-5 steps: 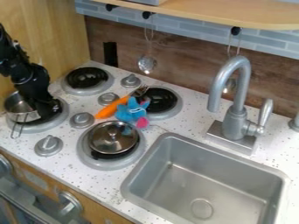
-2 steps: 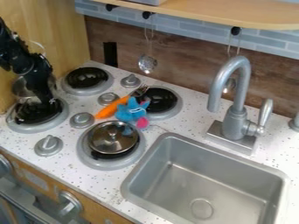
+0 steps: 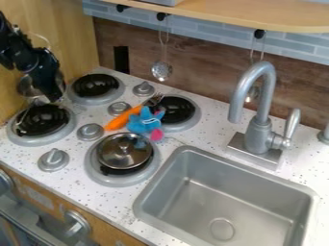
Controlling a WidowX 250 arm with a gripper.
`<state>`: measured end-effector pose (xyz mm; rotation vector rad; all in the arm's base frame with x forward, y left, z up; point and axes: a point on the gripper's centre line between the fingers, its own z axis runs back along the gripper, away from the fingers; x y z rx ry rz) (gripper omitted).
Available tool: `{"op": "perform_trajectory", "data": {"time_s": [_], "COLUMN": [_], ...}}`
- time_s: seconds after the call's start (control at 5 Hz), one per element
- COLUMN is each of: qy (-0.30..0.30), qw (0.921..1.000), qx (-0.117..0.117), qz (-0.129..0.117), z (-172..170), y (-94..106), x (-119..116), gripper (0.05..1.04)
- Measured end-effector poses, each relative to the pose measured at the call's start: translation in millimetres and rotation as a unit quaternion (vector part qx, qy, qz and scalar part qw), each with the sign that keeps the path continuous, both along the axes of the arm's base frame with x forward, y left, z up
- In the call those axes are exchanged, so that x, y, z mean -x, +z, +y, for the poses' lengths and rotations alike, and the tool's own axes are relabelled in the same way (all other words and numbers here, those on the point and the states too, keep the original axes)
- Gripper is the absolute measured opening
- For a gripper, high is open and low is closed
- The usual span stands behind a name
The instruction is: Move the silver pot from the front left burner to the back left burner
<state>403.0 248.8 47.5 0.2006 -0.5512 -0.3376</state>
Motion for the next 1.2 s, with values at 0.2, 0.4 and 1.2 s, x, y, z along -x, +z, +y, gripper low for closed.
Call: {"op": "perform_trajectory", "data": {"time_s": [0.2,0.4,1.2], "qy": [-0.003,-0.003,-0.041], "qw": [0.9999,0.9999,0.9988], "qx": [-0.005,-0.01,-0.007], "qz": [-0.011,0.001,-0.028], "z": [-10,-16,-45], "y": [4.0,-14.3,-26.3], "x": [-25,-45,-88], "gripper": [0.097,0.097,0.095]}}
